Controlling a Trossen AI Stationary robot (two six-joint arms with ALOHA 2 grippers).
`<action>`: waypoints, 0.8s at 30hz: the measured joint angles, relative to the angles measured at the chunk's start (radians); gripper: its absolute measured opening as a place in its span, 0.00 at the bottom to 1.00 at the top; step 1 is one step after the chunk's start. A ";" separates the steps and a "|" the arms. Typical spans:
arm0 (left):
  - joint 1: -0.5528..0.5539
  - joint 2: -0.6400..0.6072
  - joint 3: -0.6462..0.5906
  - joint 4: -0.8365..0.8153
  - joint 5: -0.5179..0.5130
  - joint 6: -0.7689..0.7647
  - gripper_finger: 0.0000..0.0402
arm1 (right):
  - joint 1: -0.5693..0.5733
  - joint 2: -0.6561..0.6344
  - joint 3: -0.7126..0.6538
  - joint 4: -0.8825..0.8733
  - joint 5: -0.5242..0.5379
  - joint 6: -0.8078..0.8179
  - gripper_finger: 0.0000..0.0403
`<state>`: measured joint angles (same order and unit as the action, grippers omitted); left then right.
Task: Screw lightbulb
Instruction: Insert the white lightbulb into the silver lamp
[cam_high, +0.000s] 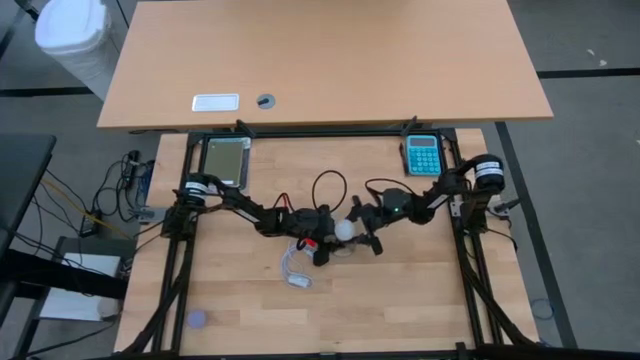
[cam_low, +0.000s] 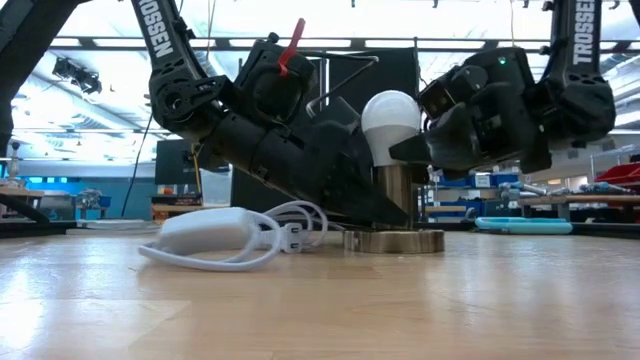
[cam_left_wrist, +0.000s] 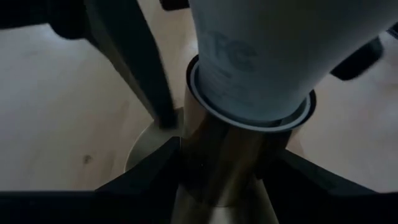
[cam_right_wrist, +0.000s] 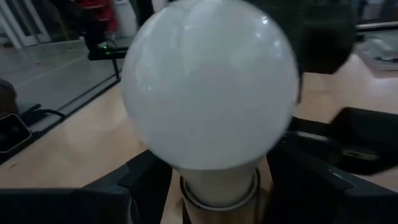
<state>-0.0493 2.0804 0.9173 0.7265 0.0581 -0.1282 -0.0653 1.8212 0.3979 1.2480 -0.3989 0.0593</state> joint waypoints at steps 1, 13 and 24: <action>0.000 0.000 0.000 0.000 0.007 0.003 0.54 | 0.007 0.008 0.006 0.001 -0.003 0.000 0.64; -0.001 0.000 0.000 0.000 0.007 0.001 0.54 | 0.035 0.011 0.023 0.011 0.058 -0.026 0.52; -0.003 -0.001 -0.001 -0.003 -0.025 -0.009 0.54 | 0.084 0.011 0.021 0.008 0.183 -0.031 0.46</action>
<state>-0.0521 2.0794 0.9161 0.7233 0.0334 -0.1370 0.0185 1.8320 0.4187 1.2560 -0.2157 0.0279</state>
